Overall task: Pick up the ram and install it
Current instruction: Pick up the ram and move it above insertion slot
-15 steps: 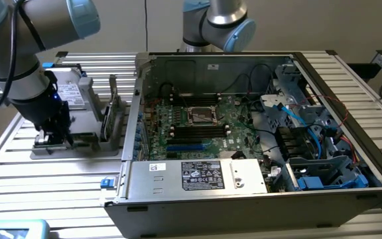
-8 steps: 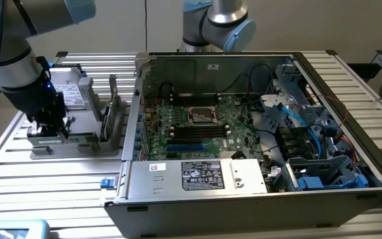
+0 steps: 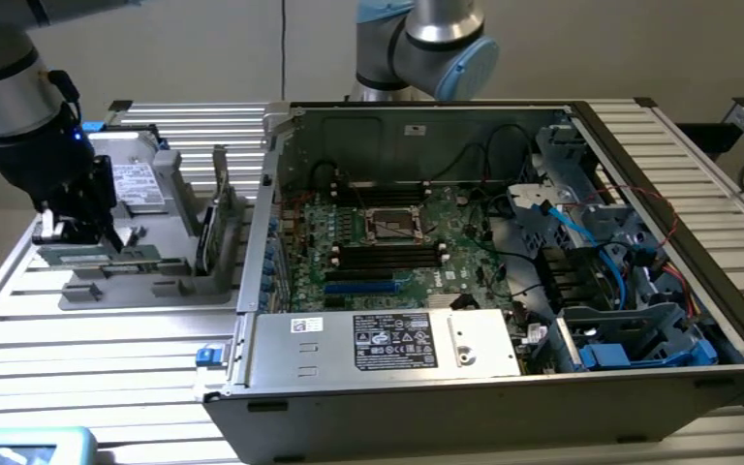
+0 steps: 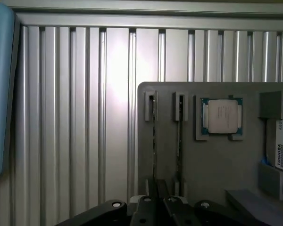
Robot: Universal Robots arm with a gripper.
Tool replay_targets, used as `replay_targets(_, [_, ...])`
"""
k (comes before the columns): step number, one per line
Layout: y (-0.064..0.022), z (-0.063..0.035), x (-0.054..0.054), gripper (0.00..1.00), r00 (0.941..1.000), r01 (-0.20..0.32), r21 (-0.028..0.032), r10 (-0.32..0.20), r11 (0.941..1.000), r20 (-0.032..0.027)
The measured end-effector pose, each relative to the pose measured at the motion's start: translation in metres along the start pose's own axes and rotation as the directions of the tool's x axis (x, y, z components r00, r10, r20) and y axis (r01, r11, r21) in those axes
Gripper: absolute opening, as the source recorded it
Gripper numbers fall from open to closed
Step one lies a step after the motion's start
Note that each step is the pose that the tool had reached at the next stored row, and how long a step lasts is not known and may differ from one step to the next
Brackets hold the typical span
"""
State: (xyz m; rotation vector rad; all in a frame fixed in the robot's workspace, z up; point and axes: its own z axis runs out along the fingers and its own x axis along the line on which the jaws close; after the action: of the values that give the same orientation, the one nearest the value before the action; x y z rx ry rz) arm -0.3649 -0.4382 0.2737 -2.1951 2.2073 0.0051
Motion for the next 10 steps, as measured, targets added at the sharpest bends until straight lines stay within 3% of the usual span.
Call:
replay_targets(5, [-0.0092, -0.0225, 0.0, 0.12, 1.0, 0.0, 0.0001, 0.0, 1.0, 0.001])
replay_targets(10, [-0.0259, -0.0451, 0.003, 0.12, 0.9999, 0.0, 0.0, 0.0, 1.0, 0.011])
